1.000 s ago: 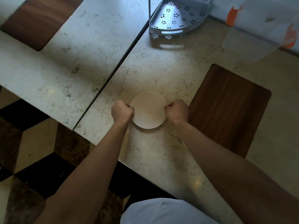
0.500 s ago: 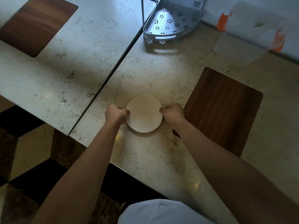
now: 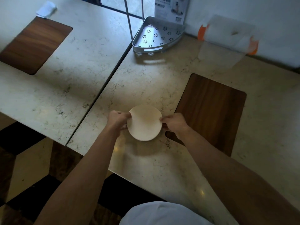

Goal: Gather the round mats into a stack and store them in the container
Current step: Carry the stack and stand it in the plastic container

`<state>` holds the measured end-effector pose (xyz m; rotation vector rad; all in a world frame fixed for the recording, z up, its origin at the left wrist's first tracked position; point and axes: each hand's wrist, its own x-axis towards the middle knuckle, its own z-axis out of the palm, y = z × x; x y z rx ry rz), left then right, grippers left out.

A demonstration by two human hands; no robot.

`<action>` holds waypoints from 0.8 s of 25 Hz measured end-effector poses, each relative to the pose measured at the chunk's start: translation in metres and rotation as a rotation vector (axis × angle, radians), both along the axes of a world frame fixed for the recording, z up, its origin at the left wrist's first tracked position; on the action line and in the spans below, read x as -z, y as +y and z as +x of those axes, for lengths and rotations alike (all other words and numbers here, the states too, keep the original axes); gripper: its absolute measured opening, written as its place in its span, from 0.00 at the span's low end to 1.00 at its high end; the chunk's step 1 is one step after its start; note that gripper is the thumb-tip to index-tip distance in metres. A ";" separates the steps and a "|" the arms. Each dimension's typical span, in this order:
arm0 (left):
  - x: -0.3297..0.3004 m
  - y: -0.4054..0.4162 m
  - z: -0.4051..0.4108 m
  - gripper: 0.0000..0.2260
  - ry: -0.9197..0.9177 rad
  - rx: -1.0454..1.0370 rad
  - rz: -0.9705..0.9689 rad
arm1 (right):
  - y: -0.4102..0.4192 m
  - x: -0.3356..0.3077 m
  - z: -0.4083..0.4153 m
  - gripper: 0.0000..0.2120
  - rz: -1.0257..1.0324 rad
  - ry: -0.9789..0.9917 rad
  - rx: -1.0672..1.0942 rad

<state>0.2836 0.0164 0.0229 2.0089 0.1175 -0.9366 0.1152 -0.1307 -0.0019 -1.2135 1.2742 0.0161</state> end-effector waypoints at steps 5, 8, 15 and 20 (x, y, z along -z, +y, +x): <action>-0.018 -0.040 -0.032 0.05 0.004 0.134 -0.057 | -0.029 -0.020 -0.048 0.09 -0.008 -0.053 0.075; -0.030 -0.070 -0.056 0.09 0.008 0.173 -0.084 | -0.056 -0.037 -0.076 0.04 -0.057 -0.055 0.119; -0.066 -0.136 -0.103 0.09 -0.085 0.204 -0.123 | -0.114 -0.072 -0.126 0.06 -0.232 -0.086 0.114; -0.085 -0.177 -0.112 0.06 -0.069 0.282 -0.157 | -0.149 -0.093 -0.149 0.02 -0.260 -0.114 0.166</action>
